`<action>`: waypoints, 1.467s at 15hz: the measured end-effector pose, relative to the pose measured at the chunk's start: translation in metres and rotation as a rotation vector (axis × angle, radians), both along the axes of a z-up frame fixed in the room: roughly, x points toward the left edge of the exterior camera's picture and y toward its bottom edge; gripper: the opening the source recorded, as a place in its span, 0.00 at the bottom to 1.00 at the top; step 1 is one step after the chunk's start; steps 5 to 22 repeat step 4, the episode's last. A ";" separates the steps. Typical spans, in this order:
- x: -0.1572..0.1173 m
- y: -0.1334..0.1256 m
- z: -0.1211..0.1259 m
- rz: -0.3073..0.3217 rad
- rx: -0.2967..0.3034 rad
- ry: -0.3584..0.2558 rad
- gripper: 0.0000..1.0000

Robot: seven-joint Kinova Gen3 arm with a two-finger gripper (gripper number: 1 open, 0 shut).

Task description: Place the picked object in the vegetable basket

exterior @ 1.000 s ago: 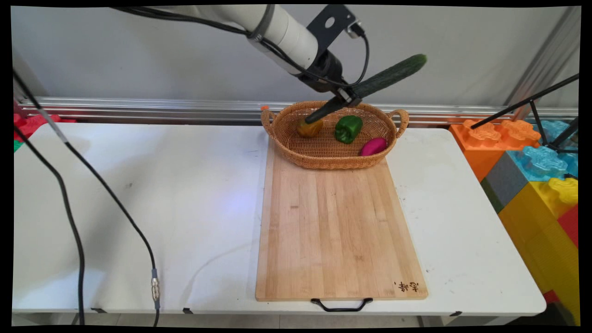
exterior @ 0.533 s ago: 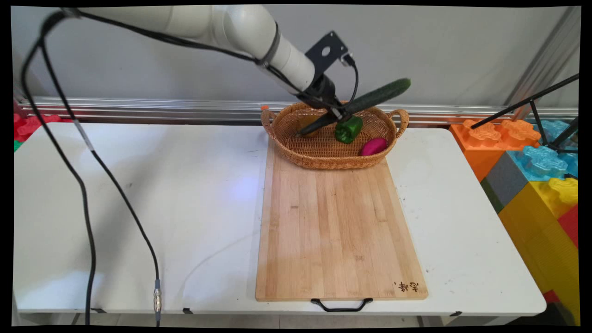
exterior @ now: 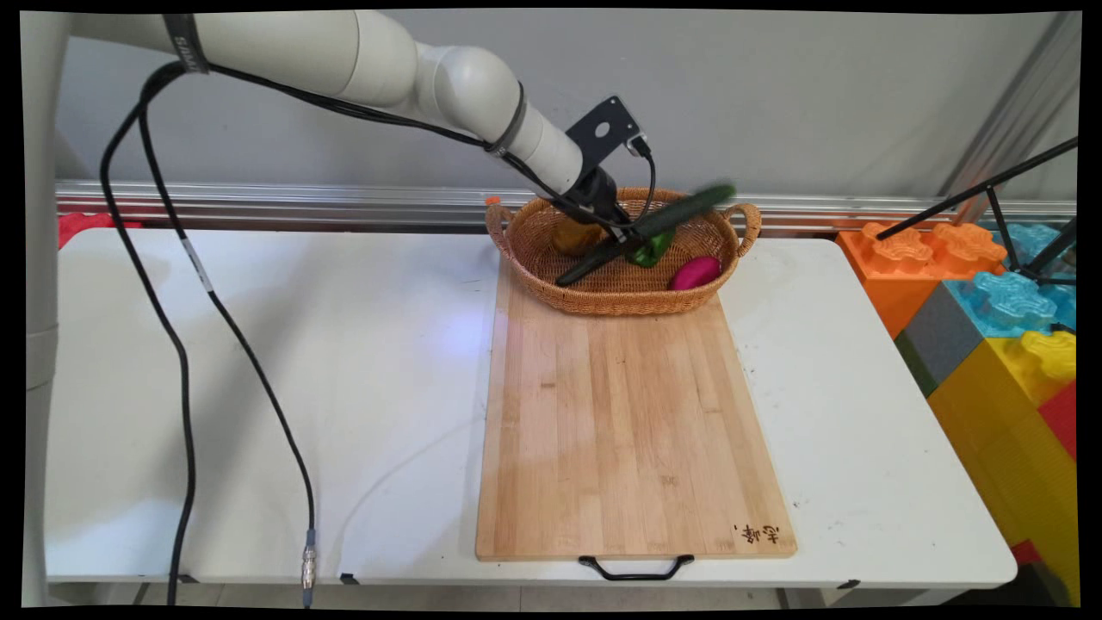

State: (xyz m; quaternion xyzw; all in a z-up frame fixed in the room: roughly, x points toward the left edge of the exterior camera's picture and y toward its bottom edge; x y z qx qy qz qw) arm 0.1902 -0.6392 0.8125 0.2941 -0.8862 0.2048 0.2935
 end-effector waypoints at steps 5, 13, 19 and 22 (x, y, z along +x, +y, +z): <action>-0.006 0.003 0.006 -0.016 0.012 0.011 1.00; -0.006 0.003 0.006 -0.016 0.012 0.011 1.00; -0.006 0.003 0.006 -0.016 0.012 0.011 1.00; -0.006 0.003 0.006 -0.016 0.012 0.011 1.00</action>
